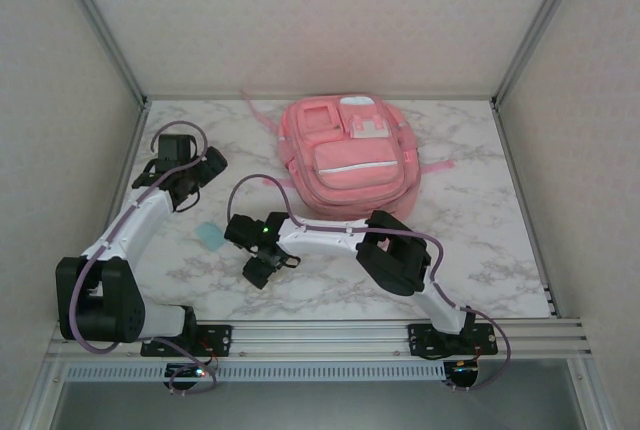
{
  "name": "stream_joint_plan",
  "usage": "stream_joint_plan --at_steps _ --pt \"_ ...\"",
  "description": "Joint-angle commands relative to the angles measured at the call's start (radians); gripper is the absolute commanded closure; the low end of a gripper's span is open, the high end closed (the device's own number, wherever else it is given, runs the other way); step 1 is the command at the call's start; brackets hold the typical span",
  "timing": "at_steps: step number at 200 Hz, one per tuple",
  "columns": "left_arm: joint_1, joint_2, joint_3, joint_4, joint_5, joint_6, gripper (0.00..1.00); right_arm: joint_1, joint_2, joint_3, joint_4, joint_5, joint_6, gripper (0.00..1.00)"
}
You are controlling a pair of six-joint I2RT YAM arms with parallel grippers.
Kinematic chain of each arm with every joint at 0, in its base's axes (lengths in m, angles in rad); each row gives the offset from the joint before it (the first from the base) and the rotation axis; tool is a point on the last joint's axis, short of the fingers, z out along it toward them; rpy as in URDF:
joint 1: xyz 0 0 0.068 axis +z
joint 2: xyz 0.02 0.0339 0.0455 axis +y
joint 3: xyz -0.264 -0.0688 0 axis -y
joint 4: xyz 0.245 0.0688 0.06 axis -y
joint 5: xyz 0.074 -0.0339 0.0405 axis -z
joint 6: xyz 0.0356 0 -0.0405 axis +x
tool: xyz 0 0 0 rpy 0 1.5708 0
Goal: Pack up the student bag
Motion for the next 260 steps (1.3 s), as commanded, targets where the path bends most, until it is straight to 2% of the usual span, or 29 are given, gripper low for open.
stream_joint_plan --at_steps 1,22,40,77,115,166,191,234,260 --pt "0.012 -0.033 -0.011 0.009 0.007 -0.009 0.0 0.011 0.014 0.023 -0.023 0.004 0.0 0.23" --pt "0.012 -0.046 -0.014 0.006 0.001 -0.01 0.0 0.01 0.001 0.008 -0.013 0.002 0.002 0.38" --pt "0.012 -0.053 -0.014 0.004 0.001 -0.011 0.0 0.002 -0.036 -0.017 0.004 -0.006 0.01 0.46" --pt "0.003 -0.058 -0.009 0.023 0.037 -0.014 0.0 -0.058 -0.189 -0.097 0.063 -0.045 0.048 0.5" --pt "-0.061 -0.046 0.032 0.027 0.04 0.013 0.0 -0.21 -0.395 -0.212 0.135 -0.122 0.121 0.52" --pt "-0.281 0.034 0.151 0.014 -0.012 0.159 0.0 -0.508 -0.649 -0.39 0.204 -0.097 0.265 0.54" --pt "-0.395 0.121 0.25 -0.041 0.0 0.303 0.03 -0.66 -0.757 -0.464 0.205 -0.083 0.305 0.54" --pt "-0.606 0.284 0.415 -0.148 -0.062 0.549 0.08 -0.885 -0.921 -0.607 0.227 -0.151 0.368 0.53" --pt "-0.69 0.384 0.513 -0.192 -0.073 0.652 0.1 -0.998 -1.005 -0.693 0.251 -0.211 0.409 0.54"
